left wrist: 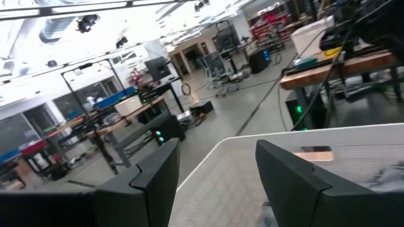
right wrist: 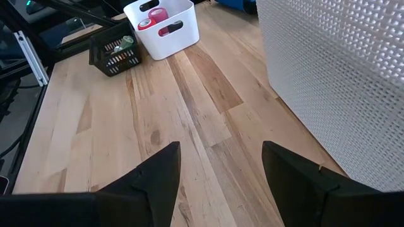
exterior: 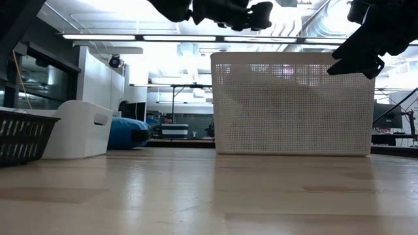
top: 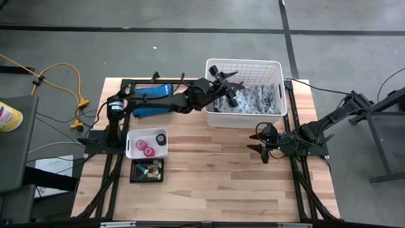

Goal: Pick & place medical supplies in basket/bin
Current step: Return to Home Position

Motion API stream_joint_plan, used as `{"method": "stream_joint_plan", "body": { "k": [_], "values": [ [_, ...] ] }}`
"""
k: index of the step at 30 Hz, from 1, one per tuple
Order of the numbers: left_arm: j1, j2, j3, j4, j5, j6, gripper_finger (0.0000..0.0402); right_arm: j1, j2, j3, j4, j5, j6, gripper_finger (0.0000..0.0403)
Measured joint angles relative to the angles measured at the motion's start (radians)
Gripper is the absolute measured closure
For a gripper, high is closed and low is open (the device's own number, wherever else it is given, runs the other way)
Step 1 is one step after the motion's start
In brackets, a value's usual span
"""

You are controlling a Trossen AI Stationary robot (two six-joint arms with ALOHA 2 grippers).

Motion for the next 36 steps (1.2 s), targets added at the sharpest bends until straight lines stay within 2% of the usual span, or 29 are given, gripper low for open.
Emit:
{"method": "stream_joint_plan", "body": {
  "k": [14, 22, 28, 36],
  "values": [
    [-0.03, 0.0, 0.0, -0.002, -0.025, -0.007, 0.0201, 0.0, 0.0, 0.0, 0.0, 0.0, 0.0, 0.0192],
    [-0.051, -0.001, -0.01, -0.055, -0.021, -0.032, 0.0201, 0.0, 0.0, 0.0, 0.0, 0.0, 0.0, 0.0192],
    [-0.069, -0.102, -0.15, -0.017, -0.02, -0.028, 0.0201, 0.0, 0.0, 0.0, 0.0, 0.0, 0.0, 0.0192],
    [-0.106, -0.296, -0.437, 0.109, -0.02, -0.019, 0.0201, 0.0, 0.0, 0.0, 0.0, 0.0, 0.0, 0.0192]
  ]
}}
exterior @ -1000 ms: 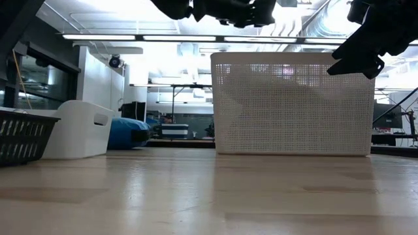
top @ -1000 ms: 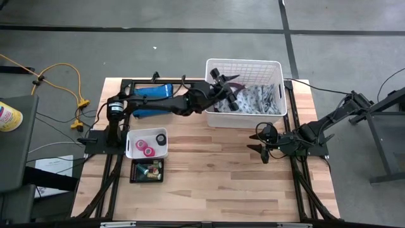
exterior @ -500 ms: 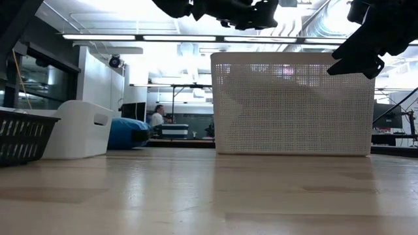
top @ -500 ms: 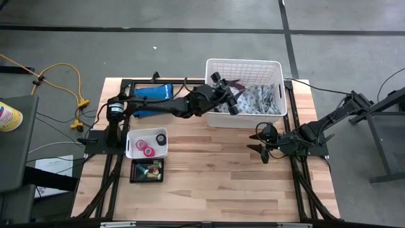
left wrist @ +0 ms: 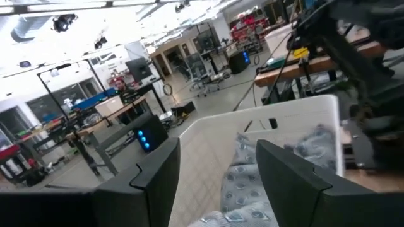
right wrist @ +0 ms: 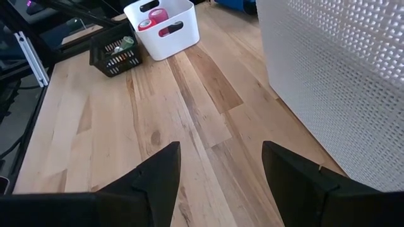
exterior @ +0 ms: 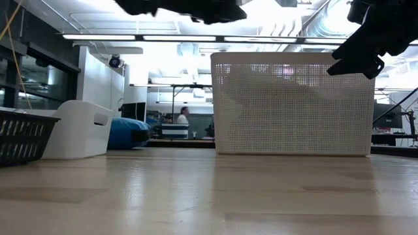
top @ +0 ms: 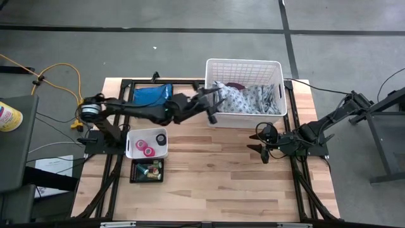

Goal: Pick & place medical supplies in basket/bin
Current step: Return to Home Position

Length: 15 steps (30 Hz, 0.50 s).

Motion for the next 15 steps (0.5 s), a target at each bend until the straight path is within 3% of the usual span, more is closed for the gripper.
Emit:
{"method": "stream_joint_plan", "body": {
  "k": [10, 15],
  "values": [
    [-0.085, -0.151, -0.173, 0.012, -0.012, 0.0, 0.0201, 0.0, 0.0, 0.0, 0.0, 0.0, 0.0, 0.0192],
    [-0.142, -0.203, -0.213, -0.037, -0.099, -0.013, 0.0201, 0.0, 0.0, 0.0, 0.0, 0.0, 0.0, 0.0192]
  ]
}}
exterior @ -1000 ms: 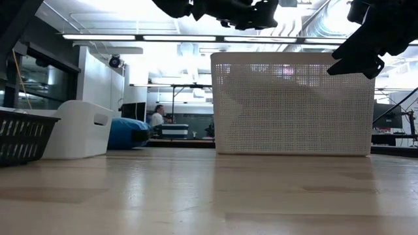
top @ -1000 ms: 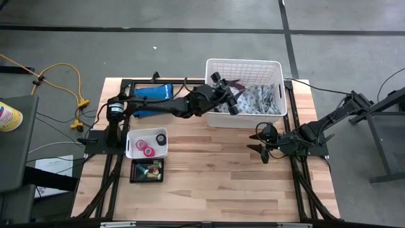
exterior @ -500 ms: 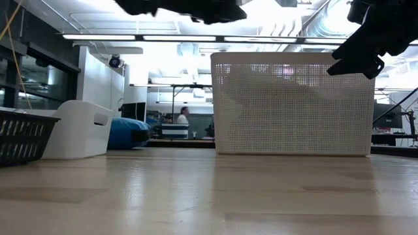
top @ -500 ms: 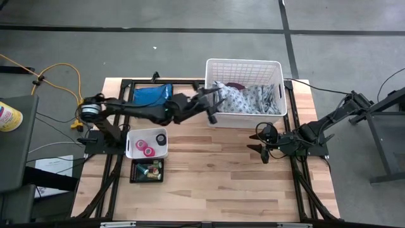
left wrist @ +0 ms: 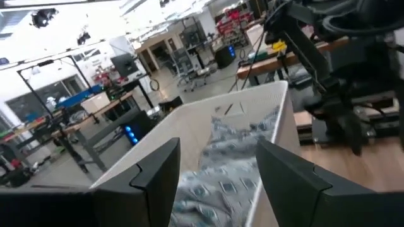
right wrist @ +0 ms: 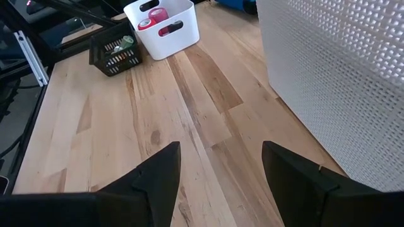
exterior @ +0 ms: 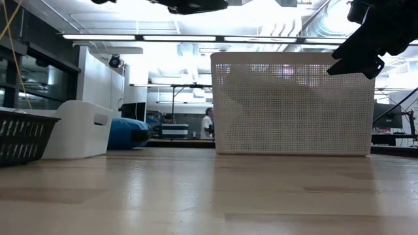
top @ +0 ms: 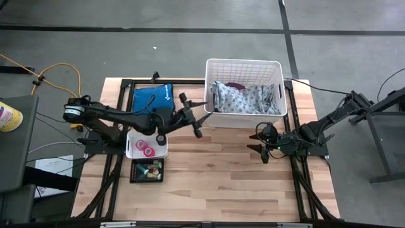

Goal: Pick & place medical supplies in basket/bin
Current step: Return to Home Position

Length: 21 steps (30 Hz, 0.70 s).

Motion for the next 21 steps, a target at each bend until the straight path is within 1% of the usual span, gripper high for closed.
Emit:
{"method": "stream_joint_plan", "body": {
  "k": [7, 18, 21],
  "values": [
    [-0.107, -0.048, -0.078, -0.047, -0.019, -0.026, 0.0201, 0.0, 0.0, 0.0, 0.0, 0.0, 0.0, 0.0192],
    [-0.274, -0.05, -0.102, -0.061, -0.165, -0.03, 0.0201, 0.0, 0.0, 0.0, 0.0, 0.0, 0.0, 0.0192],
    [-0.309, -0.05, -0.102, -0.079, -0.176, -0.036, 0.0201, 0.0, 0.0, 0.0, 0.0, 0.0, 0.0, 0.0192]
  ]
}}
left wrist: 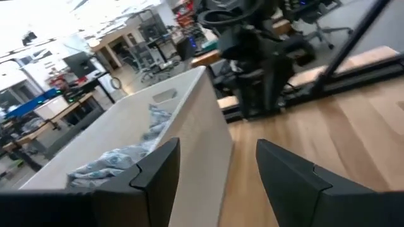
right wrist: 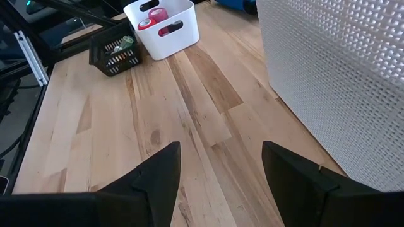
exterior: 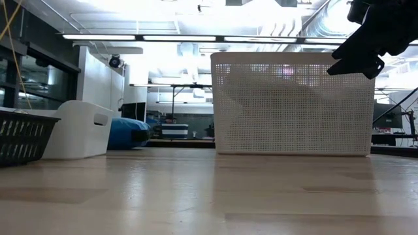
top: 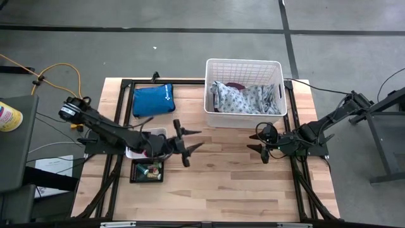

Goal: Pick & place medical supplies in basket/bin
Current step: Return to Home Position

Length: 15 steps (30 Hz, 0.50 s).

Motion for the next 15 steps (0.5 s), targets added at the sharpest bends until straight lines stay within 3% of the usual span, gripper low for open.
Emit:
{"method": "stream_joint_plan", "body": {
  "k": [7, 15],
  "values": [
    [-0.049, -0.074, -0.028, -0.15, 0.018, -0.09, 0.0201, 0.0, 0.0, 0.0, 0.0, 0.0, 0.0, 0.0192],
    [-0.053, -0.355, -0.258, -0.177, 0.224, -0.214, 0.0201, 0.0, 0.0, 0.0, 0.0, 0.0, 0.0, 0.0192]
  ]
}}
